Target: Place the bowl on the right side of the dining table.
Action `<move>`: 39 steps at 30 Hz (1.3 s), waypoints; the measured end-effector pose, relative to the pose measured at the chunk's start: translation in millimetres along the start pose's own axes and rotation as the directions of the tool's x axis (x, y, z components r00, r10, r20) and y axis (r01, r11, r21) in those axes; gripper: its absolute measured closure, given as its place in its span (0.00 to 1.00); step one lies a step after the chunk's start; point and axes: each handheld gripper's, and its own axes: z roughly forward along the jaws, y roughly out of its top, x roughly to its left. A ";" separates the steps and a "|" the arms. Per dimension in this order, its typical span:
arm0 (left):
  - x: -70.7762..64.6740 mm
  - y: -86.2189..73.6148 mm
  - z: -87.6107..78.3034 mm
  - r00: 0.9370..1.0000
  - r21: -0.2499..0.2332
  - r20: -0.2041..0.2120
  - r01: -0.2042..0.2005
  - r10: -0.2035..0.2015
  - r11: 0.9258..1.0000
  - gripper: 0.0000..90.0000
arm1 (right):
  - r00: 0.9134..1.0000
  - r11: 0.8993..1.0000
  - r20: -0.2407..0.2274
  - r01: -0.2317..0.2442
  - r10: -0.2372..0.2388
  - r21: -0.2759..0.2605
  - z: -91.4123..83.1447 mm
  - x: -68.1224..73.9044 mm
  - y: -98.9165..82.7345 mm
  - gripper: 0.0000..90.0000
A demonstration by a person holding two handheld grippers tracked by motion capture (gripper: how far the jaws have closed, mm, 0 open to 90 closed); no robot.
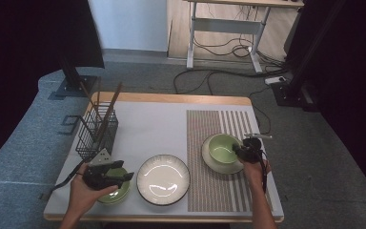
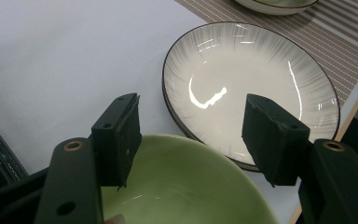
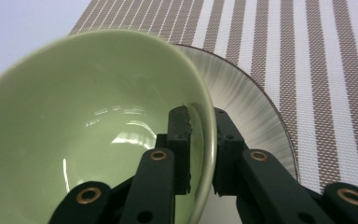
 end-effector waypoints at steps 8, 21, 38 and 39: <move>-0.9 -0.2 2.5 1.000 0.012 0.003 -0.002 0.002 1.000 0.41 | 1.000 1.000 -0.008 -0.001 0.001 -0.003 -0.2 -0.5 -0.2 0.90; 1.2 0.3 -2.3 1.000 -0.019 -0.010 0.004 -0.004 1.000 0.41 | 0.998 0.994 -0.025 -0.051 0.049 -0.095 -15.7 -6.2 2.4 0.73; 7.4 0.3 -14.6 0.998 -0.099 0.001 0.058 -0.058 0.993 0.39 | 0.994 0.968 -0.068 0.066 -0.085 -0.241 -41.1 26.9 10.0 0.63; 8.0 0.2 -15.4 0.998 -0.104 0.001 0.060 -0.060 0.993 0.38 | 0.993 0.966 -0.072 0.077 -0.097 -0.247 -41.6 30.9 10.0 0.62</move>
